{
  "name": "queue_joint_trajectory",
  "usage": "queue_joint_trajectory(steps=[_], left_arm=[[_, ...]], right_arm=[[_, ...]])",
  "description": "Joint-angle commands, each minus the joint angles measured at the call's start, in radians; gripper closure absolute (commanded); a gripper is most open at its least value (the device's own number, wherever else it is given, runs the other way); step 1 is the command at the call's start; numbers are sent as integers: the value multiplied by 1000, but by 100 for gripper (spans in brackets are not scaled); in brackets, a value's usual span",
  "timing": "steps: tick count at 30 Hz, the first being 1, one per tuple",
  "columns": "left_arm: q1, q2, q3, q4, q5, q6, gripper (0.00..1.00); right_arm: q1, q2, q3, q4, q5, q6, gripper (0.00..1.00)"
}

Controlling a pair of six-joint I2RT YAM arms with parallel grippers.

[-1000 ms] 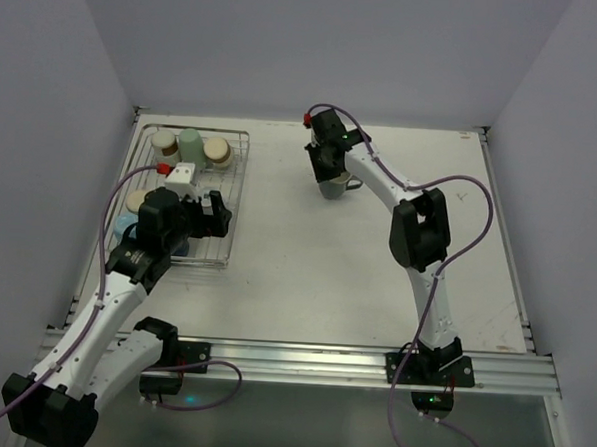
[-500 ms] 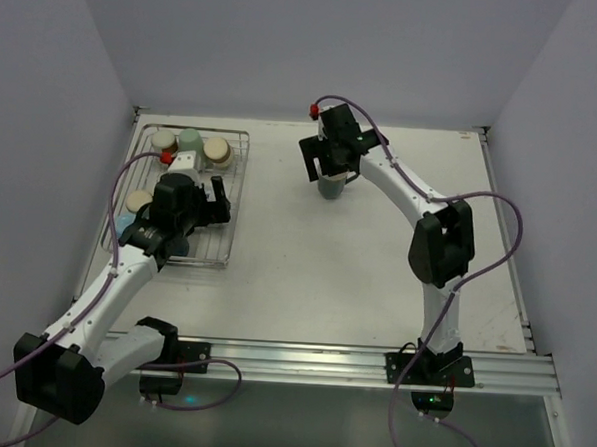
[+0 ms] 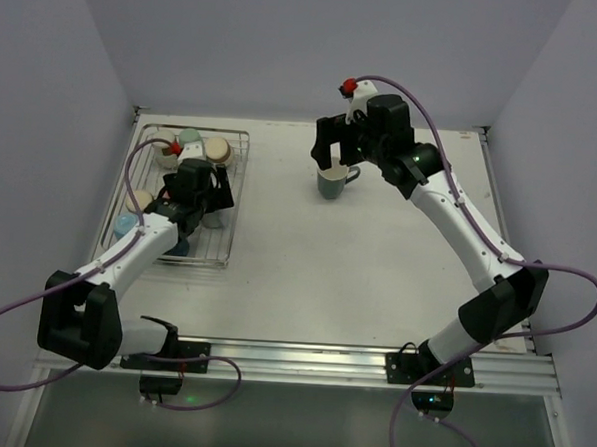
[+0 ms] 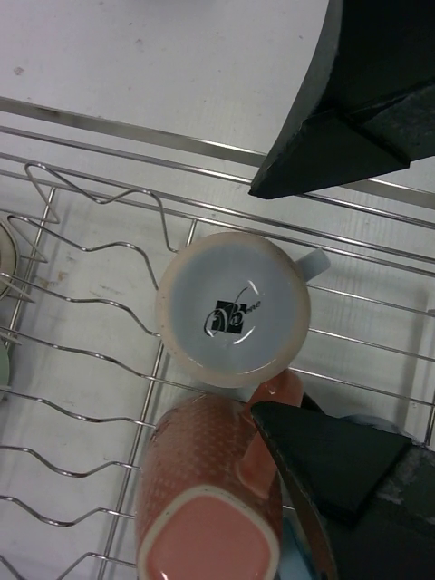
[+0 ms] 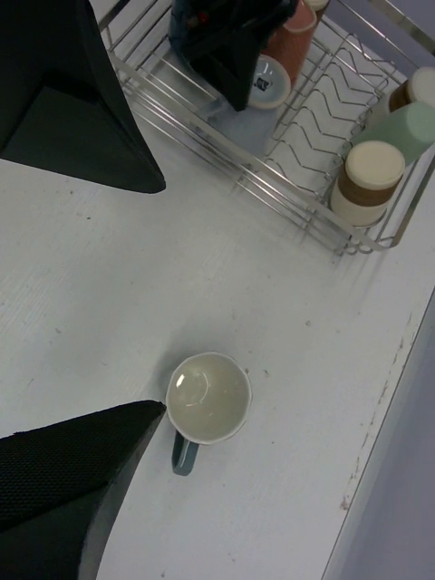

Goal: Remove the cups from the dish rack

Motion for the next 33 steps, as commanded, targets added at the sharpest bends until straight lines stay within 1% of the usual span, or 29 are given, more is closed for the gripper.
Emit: queue_joint_trajectory(steps=[1, 5, 8, 11, 12, 13, 17, 18, 19, 20, 21, 22, 23, 24, 25, 26, 28, 30, 31, 33], left_arm=[[23, 51, 53, 70, -74, -10, 2], [45, 86, 42, 127, -25, -7, 5], [48, 105, 50, 142, -23, -7, 9], [46, 96, 45, 175, -16, -9, 24], [46, 92, 44, 182, -8, -9, 33], [46, 86, 40, 190, -5, -7, 36], [48, 76, 40, 181, 6, -7, 64], [46, 59, 40, 181, 3, -7, 75], [46, 48, 42, 178, 1, -7, 78], [48, 33, 50, 170, 1, -7, 80], [46, 4, 53, 169, 7, -7, 82], [46, -12, 60, 160, 12, -7, 83], [46, -27, 74, 153, 24, -9, 85], [46, -58, 80, 147, 33, -10, 85], [46, -73, 92, 133, 41, -9, 86], [46, -90, 96, 123, 52, -10, 87], [46, -145, 102, 98, 66, -12, 88], [46, -206, 100, 83, 89, -12, 89], [46, -228, 100, 66, 98, -12, 90], [46, -304, 93, 58, 159, -27, 91]], right_arm=[[1, -24, -36, 48, -70, 22, 1], [4, -55, -56, 77, -107, 34, 1], [7, -76, -70, 90, -113, 37, 2], [7, -101, -85, 101, -118, 37, 3], [9, -113, -94, 101, -121, 42, 3], [10, -121, -104, 109, -122, 45, 3], [20, -188, -171, 153, -130, 74, 3], [20, -208, -215, 172, -157, 106, 2], [21, -231, -243, 198, -179, 129, 2], [21, -278, -272, 265, -203, 158, 2], [23, -301, -342, 309, -230, 234, 2], [26, -344, -382, 419, -291, 278, 2], [32, -361, -421, 480, -320, 324, 1], [45, -374, -497, 539, -342, 420, 1], [53, -383, -533, 663, -363, 463, 1], [64, -389, -588, 711, -365, 541, 1], [92, -383, -630, 829, -345, 608, 2], [105, -363, -679, 896, -340, 697, 3], [108, -355, -697, 969, -345, 727, 5], [115, -332, -755, 1050, -349, 825, 7]])
